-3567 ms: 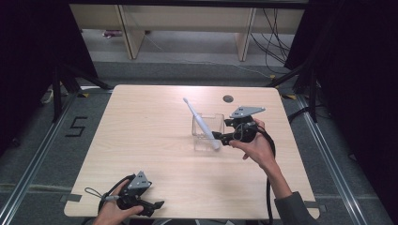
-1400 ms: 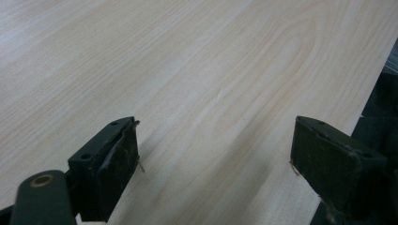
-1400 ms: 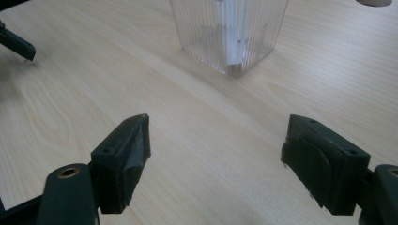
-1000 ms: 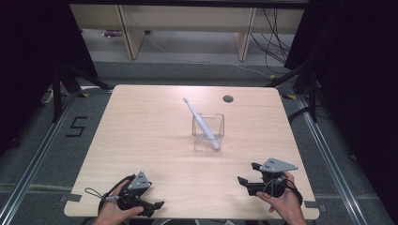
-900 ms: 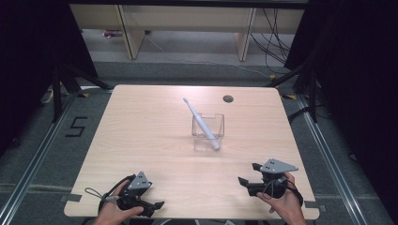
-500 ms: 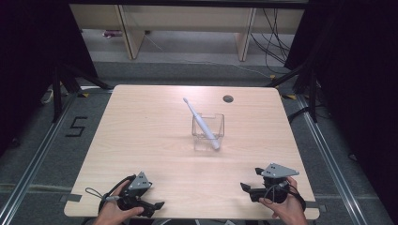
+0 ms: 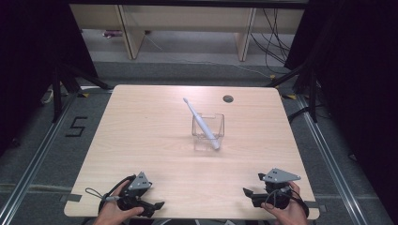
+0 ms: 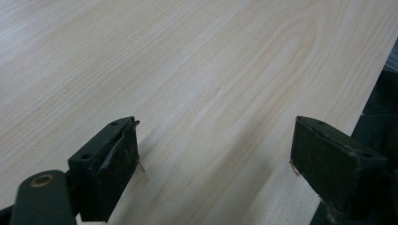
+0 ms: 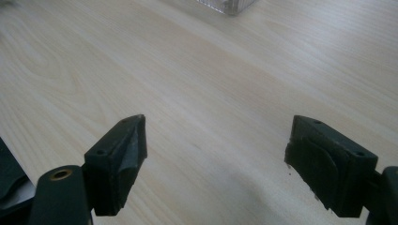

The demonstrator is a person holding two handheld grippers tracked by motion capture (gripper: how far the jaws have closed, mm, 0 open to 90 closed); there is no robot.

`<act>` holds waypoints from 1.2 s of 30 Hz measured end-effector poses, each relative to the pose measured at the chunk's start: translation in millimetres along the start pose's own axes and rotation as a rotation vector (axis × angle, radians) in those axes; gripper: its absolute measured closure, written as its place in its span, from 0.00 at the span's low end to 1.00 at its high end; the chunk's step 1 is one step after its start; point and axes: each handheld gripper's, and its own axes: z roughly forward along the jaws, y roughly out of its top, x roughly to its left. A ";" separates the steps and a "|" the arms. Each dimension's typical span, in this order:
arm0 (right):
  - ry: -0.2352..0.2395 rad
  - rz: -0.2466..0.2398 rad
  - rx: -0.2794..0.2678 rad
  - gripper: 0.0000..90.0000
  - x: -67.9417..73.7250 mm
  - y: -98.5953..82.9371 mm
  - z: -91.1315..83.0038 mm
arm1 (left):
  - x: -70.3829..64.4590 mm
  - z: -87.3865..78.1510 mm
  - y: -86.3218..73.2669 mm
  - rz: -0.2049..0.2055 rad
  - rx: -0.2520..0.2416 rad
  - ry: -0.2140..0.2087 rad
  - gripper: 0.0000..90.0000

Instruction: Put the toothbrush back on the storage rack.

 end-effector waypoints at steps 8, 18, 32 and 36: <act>0.007 0.012 0.014 0.22 1.2 -6.3 -2.6 | -0.6 0.4 -0.4 -0.008 0.002 0.000 0.17; -0.026 0.004 0.012 0.22 2.3 -10.9 -9.0 | 0.3 0.1 -0.3 0.004 0.005 0.003 0.16; -0.035 -0.022 0.024 0.20 5.3 -17.2 -10.5 | 0.4 -0.2 -0.3 0.004 0.004 0.003 0.16; -0.033 -0.012 0.032 0.20 6.1 -17.9 -11.4 | 0.5 -0.2 -0.2 0.005 0.003 0.002 0.17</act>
